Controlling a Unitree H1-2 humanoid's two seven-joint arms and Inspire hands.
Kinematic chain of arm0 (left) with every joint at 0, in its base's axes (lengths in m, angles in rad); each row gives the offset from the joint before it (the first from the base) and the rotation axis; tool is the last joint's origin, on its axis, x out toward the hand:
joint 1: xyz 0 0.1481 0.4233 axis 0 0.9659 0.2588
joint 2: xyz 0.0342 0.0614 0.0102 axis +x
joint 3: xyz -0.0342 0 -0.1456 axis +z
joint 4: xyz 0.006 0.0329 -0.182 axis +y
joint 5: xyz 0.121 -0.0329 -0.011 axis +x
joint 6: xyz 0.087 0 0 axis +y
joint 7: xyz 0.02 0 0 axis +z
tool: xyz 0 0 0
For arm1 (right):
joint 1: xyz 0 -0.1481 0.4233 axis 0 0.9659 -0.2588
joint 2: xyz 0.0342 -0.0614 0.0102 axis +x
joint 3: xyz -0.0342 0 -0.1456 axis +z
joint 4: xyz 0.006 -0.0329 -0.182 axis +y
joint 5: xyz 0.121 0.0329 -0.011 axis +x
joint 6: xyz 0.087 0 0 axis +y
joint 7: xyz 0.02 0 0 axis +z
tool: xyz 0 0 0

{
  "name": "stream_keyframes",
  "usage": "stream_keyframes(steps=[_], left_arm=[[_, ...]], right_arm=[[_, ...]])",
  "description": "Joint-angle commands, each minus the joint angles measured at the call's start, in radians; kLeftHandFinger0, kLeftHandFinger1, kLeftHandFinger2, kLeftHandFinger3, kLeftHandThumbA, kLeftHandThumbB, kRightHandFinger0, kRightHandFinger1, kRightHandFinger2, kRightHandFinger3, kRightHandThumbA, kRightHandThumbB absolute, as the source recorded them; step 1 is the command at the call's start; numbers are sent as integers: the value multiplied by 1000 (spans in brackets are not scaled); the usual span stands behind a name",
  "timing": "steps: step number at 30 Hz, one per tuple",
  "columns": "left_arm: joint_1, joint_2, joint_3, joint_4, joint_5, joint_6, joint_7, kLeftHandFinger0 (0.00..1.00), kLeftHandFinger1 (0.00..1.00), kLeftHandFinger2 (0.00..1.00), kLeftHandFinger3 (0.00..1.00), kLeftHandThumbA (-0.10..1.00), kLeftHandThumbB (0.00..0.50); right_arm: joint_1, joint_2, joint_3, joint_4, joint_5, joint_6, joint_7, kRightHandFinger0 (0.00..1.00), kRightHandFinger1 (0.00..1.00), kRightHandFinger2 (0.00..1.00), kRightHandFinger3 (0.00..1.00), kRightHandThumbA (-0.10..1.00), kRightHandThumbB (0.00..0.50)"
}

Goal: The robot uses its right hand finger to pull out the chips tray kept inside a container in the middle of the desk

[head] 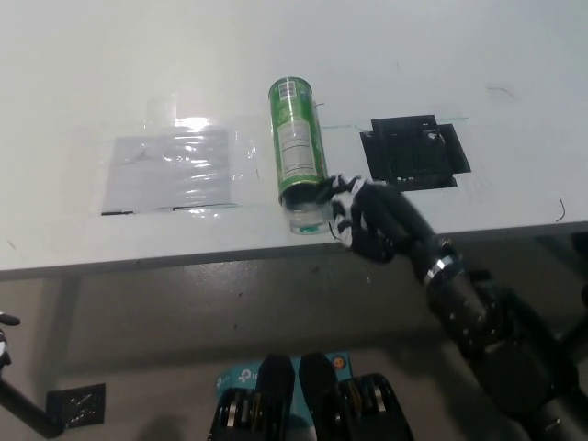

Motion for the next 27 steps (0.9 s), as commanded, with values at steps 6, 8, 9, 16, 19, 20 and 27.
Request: stream_keyframes(steps=[6, 8, 9, 16, 19, 20, 27], left_arm=[[-19, 48, 11, -44, -11, 1, -23, 100, 81, 173, 373, 16, 0], [-27, 46, 12, -42, -20, 19, -23, 106, 86, 177, 383, 8, 0], [-27, 47, 11, -45, -18, 22, -24, 106, 90, 187, 391, 3, 0], [-33, 53, 12, -34, 1, 4, -28, 81, 78, 179, 357, -29, 0], [-33, 49, 14, -43, 1, 22, -21, 85, 79, 179, 356, -33, 0], [-32, 47, 16, -45, -3, 21, -22, 91, 90, 194, 367, -31, 0], [-39, 49, 22, -40, -15, 18, -28, 109, 101, 205, 383, -7, 0]], right_arm=[[-13, 64, 76, -2, -88, -85, -26, 43, 183, 602, 746, -100, 145], [-23, 71, 79, 7, -99, -109, -51, 1, 137, 575, 731, -100, 157], [-33, 73, 81, 2, -98, -90, -30, 83, 223, 621, 763, -100, 140], [-14, 40, 77, -15, -88, -78, 9, 112, 250, 629, 788, -100, 136], [14, 28, 71, -24, -58, -90, 32, 329, 441, 669, 787, -100, 114], [28, 20, 73, -35, -68, -90, 28, 326, 433, 659, 778, -100, 117], [145, 5, 69, -110, -42, -94, 38, 405, 488, 659, 762, -100, 100]])
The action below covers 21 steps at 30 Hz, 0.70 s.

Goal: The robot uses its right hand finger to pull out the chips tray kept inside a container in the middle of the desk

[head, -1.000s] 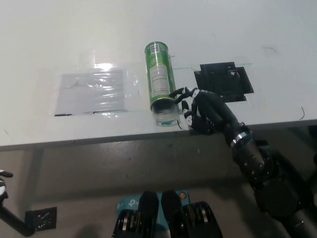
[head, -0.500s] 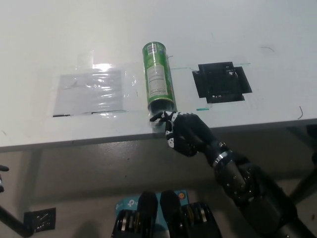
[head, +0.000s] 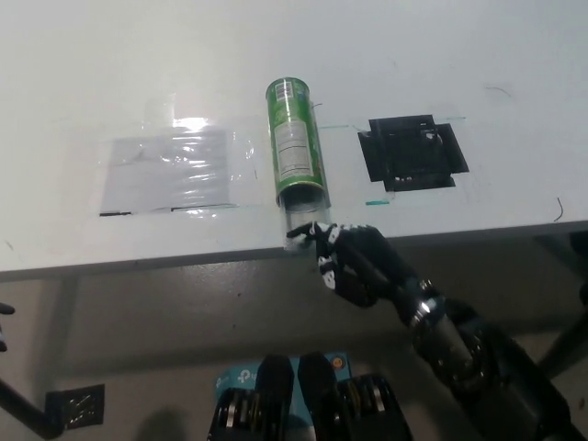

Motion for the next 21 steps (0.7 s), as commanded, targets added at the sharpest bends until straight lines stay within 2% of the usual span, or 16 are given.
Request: stream_keyframes(steps=[1, 2, 3, 5, 6, 8, 9, 15, 20, 21], left_arm=[[-16, 39, 9, -28, -5, 7, -12, 110, 101, 205, 384, -3, 0], [-18, 41, 8, -27, -3, 7, -12, 110, 102, 206, 382, 2, 0], [-18, 43, 7, -27, -3, 5, -16, 113, 106, 202, 376, 6, 0], [-20, 43, 9, -29, -4, 11, -12, 112, 105, 203, 377, 7, 0], [-20, 41, 11, -30, -8, 11, -12, 100, 91, 193, 375, 3, 0], [-20, 38, 13, -32, -10, 10, -11, 96, 88, 193, 377, -1, 0], [-21, 38, 13, -28, -9, 3, -12, 84, 85, 198, 384, -6, 0], [-22, 35, 15, -29, -15, 9, -12, 98, 95, 188, 377, -22, 0], [-30, 41, 6, -29, 10, 9, -5, 84, 68, 154, 350, -82, 0], [-30, 43, 5, -26, 9, 3, -9, 89, 74, 159, 355, -83, 0]], right_arm=[[64, 4, 0, -69, 51, -33, 58, 405, 490, 659, 762, -100, 98], [81, 3, 1, -92, 51, -18, 65, 382, 477, 654, 766, -100, 92], [109, 4, 2, -117, 63, -2, 80, 412, 501, 670, 790, -100, 88], [126, 10, 2, -127, 71, -13, 76, 365, 461, 648, 777, -100, 96], [135, 12, 7, -135, 61, -11, 74, 414, 480, 639, 788, -100, 87], [159, 20, 18, -136, 51, -33, 63, 425, 491, 642, 796, -100, 79], [169, 19, 32, -163, 16, 5, 73, 426, 510, 682, 819, -100, 64], [191, 37, 58, -189, -26, 23, 57, 436, 533, 685, 795, -100, 83], [206, 33, 56, -189, -37, 6, 43, 398, 500, 662, 806, -100, 73], [208, 31, 55, -195, -38, 10, 45, 420, 528, 686, 817, -100, 69]])
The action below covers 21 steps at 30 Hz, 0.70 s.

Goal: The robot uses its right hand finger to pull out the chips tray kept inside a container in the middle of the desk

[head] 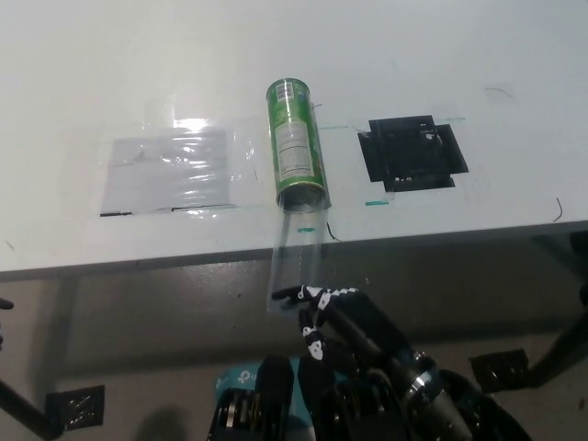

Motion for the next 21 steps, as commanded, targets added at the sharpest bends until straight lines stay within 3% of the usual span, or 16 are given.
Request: stream_keyframes(steps=[1, 2, 3, 4, 5, 6, 7, 8, 12, 13, 16, 17, 20, 21], left_arm=[[-12, 41, 5, -22, 9, -6, -10, 90, 75, 159, 356, -83, 0], [-9, 36, 11, -20, -5, -2, -11, 90, 76, 160, 356, -83, 0], [-9, 34, 13, -20, -11, -1, -12, 82, 71, 158, 357, -75, 0], [-8, 33, 14, -22, -11, -4, -13, 80, 69, 158, 357, -71, 0], [2, 27, 16, -25, -14, 0, -10, 89, 82, 174, 363, -58, 0], [0, 22, 21, -26, -24, 5, -7, 86, 78, 177, 365, -52, 0], [0, 24, 18, -20, -15, -8, -8, 77, 70, 168, 356, -57, 0], [1, 24, 16, -23, -8, -2, -3, 89, 74, 166, 353, -57, 0], [25, 22, 20, -23, -4, -16, -4, 99, 81, 172, 358, -56, 0], [25, 21, 20, -23, -3, -16, -3, 105, 85, 178, 360, -53, 0], [37, 15, 22, -20, -6, -38, -5, 99, 74, 170, 352, -50, 0], [38, 14, 22, -18, -6, -38, -4, 91, 67, 165, 347, -50, 0], [42, 8, 23, -22, -2, -31, 5, 88, 64, 162, 338, -52, 0], [48, 8, 17, -14, 16, -49, 7, 90, 68, 172, 346, -33, 0]], right_arm=[[16, 6, 16, -27, -31, -5, 30, 422, 531, 690, 819, -100, 69], [18, 6, 14, -31, -40, -1, 24, 483, 624, 868, 924, -100, 87], [17, 5, 11, -33, -49, 1, 18, 600, 788, 1000, 1000, -100, 77], [16, 5, 10, -31, -56, 0, 12, 641, 845, 1000, 1000, -100, 79], [18, -1, 11, -52, -68, 22, 29, 532, 763, 1000, 1000, -100, 72], [12, -3, 9, -55, -71, 12, 26, 324, 549, 1000, 1000, -100, 99], [6, -7, 8, -58, -90, 0, 14, 260, 506, 1000, 1000, -100, 133], [-6, -18, 4, -91, -122, 17, 18, 302, 557, 1000, 1000, -100, 186], [-22, -33, -16, -137, -125, 41, 48, 517, 853, 1000, 1000, -100, 213], [-24, -36, -27, -157, -123, 51, 51, 435, 782, 1000, 1000, -100, 214], [-47, -45, -55, -192, -121, 55, 49, 358, 828, 1000, 1000, -100, 232], [-55, -50, -67, -217, -125, 73, 61, 300, 691, 1000, 1000, -100, 234], [-62, -57, -87, -238, -108, 64, 74, 211, 551, 1000, 1000, -100, 250], [-66, -68, -96, -246, -92, 54, 82, 142, 439, 1000, 1000, -100, 261]])
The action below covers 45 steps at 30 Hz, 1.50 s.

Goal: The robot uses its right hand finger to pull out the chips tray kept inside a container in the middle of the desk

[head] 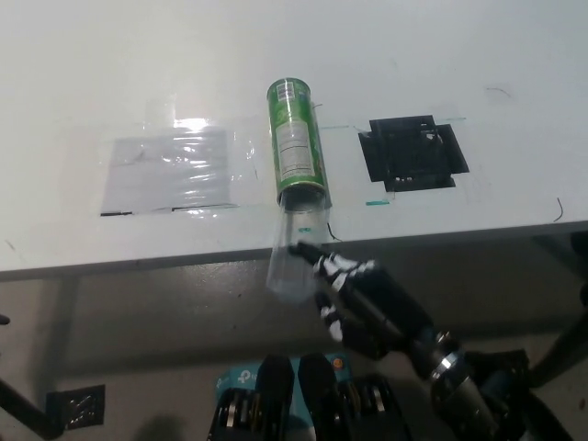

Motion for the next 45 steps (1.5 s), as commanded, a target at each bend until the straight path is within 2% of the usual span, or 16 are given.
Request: stream_keyframes(steps=[1, 5, 6, 8, 9, 11, 14, 16, 20, 24, 27, 33, 36, 39, 42, 45], left_arm=[[9, 15, 7, -12, 27, -49, 7, 89, 66, 169, 347, -4, 0], [13, 9, 15, -15, 5, -45, 0, 84, 60, 167, 353, 23, 0], [15, 13, 12, -19, 12, -34, 4, 106, 76, 177, 360, 40, 0], [16, 11, 14, -20, 7, -34, 2, 106, 73, 175, 361, 66, 0], [16, 9, 15, -16, 3, -43, 0, 100, 69, 168, 350, 55, 0], [19, 10, 16, -18, 11, -45, 5, 94, 66, 158, 342, 47, 0], [17, 5, 18, -23, 8, -31, 10, 62, 40, 135, 325, -29, 0], [22, 4, 19, -23, 3, -38, 5, 74, 46, 138, 324, -36, 0], [23, 1, 25, -23, 2, -26, 10, 64, 36, 126, 322, -35, 0], [26, 1, 22, -17, 5, -37, 2, 60, 28, 119, 313, -42, 0], [27, -1, 23, -16, 11, -36, 7, 63, 32, 123, 314, -52, 0], [28, 0, 21, -7, 17, -45, 7, 66, 29, 111, 302, -72, 0], [27, -3, 23, -9, 16, -43, 9, 46, 15, 100, 295, -74, 0], [26, -3, 22, 3, 15, -62, 5, 47, 11, 88, 283, -85, 0], [27, -4, 21, 2, 14, -62, 4, 39, 4, 80, 278, -100, 0], [27, -7, 21, 4, 13, -63, 6, 41, 3, 78, 279, -100, 0]], right_arm=[[-46, -16, -37, -62, 19, 0, 34, 107, 391, 1000, 1000, -100, 265], [-42, -26, -42, -69, 28, -8, 49, 164, 429, 1000, 1000, -100, 282], [-33, -26, -44, -80, 30, 2, 59, 148, 366, 1000, 1000, -100, 280], [-21, -26, -46, -96, 30, 19, 73, 145, 340, 1000, 1000, -100, 275], [-9, -29, -48, -112, 31, 28, 84, 88, 263, 1000, 1000, -100, 270], [-3, -33, -49, -120, 29, 25, 90, 59, 230, 1000, 1000, -100, 272], [20, -55, -61, -156, 33, 32, 110, 27, 222, 1000, 1000, -100, 254], [32, -67, -66, -184, 20, 58, 133, 85, 291, 1000, 1000, -100, 239], [54, -82, -85, -204, 37, 52, 136, 82, 249, 1000, 1000, -100, 244], [107, -98, -144, -273, 82, 90, 144, 10, 150, 1000, 1000, -100, 266], [144, -111, -184, -317, 89, 94, 141, 15, 160, 1000, 1000, -100, 270], [235, -131, -267, -399, 155, 115, 152, 0, 75, 1000, 1000, -100, 243], [288, -119, -322, -431, 195, 129, 129, 27, 99, 1000, 1000, -100, 258], [343, -102, -367, -457, 249, 146, 121, 12, 116, 1000, 1000, -100, 245], [393, -74, -410, -459, 314, 122, 95, 0, 30, 1000, 1000, -100, 270], [396, -66, -423, -459, 322, 117, 102, 0, 27, 1000, 1000, -100, 270]])
